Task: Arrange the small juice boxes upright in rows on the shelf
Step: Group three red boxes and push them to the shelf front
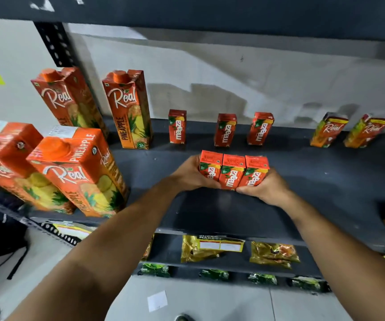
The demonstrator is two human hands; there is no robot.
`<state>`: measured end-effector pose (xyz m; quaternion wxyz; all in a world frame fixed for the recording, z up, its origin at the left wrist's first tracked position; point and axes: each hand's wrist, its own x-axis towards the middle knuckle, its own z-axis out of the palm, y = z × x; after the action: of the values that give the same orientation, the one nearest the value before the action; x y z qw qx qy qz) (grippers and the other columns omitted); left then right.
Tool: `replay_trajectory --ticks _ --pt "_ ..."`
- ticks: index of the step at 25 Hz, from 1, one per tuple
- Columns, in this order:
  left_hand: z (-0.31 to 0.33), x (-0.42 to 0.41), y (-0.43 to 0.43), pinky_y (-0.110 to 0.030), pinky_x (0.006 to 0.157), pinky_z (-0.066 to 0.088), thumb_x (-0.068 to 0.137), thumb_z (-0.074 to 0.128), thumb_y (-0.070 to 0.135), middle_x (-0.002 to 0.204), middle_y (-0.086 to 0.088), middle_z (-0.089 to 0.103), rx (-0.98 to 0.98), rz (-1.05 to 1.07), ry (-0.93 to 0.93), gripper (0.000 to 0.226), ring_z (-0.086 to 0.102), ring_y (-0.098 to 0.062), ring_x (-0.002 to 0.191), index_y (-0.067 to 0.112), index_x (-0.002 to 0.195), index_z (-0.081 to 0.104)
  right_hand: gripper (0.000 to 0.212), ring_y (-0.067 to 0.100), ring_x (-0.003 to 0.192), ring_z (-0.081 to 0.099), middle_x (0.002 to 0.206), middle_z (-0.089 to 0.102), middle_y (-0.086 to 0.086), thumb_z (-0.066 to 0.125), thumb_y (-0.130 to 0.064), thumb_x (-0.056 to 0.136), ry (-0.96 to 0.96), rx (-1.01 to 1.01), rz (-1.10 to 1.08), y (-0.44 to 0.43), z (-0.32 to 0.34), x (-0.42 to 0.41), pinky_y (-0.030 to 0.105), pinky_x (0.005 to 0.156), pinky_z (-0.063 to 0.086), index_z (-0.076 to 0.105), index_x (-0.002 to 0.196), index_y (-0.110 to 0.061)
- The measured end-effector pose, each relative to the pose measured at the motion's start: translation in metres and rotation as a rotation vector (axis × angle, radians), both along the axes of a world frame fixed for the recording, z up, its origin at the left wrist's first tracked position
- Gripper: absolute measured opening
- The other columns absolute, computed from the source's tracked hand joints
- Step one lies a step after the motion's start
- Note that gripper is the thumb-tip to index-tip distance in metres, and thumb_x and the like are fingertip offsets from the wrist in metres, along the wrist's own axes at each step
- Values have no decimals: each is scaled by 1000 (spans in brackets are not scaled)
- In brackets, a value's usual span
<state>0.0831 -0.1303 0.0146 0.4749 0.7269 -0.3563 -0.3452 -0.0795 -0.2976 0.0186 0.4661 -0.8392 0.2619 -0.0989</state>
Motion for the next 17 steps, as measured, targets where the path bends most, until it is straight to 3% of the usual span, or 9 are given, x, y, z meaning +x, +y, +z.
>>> replay_trajectory --ticks 4,7,9,17 --pt "-2 -13 12 -40 94 52 55 92 20 102 2 73 -19 54 -16 59 68 -9 97 18 108 66 53 -9 70 61 84 62 -20 91 -10 55 0 22 34 16 1 -9 6 63 46 58 90 -33" --pt "-2 -28 31 -40 93 52 57 91 22 101 4 73 -7 71 -35 55 68 -8 96 20 107 66 57 -1 78 67 90 69 -12 92 -5 51 -22 52 39 28 -5 -19 31 83 56 61 92 -30" --pt "-2 -39 45 -41 93 52 62 89 17 103 0 73 -56 30 -19 52 68 -11 98 18 108 66 52 9 81 69 87 70 -9 91 -1 51 -42 62 43 37 -5 -25 39 83 56 62 84 -31" --pt "-8 -57 66 -42 92 53 55 93 21 99 5 73 46 104 -56 61 69 -9 93 22 108 64 47 -1 76 66 79 69 -15 92 -9 53 0 55 49 58 -3 -43 25 72 53 61 78 -34"
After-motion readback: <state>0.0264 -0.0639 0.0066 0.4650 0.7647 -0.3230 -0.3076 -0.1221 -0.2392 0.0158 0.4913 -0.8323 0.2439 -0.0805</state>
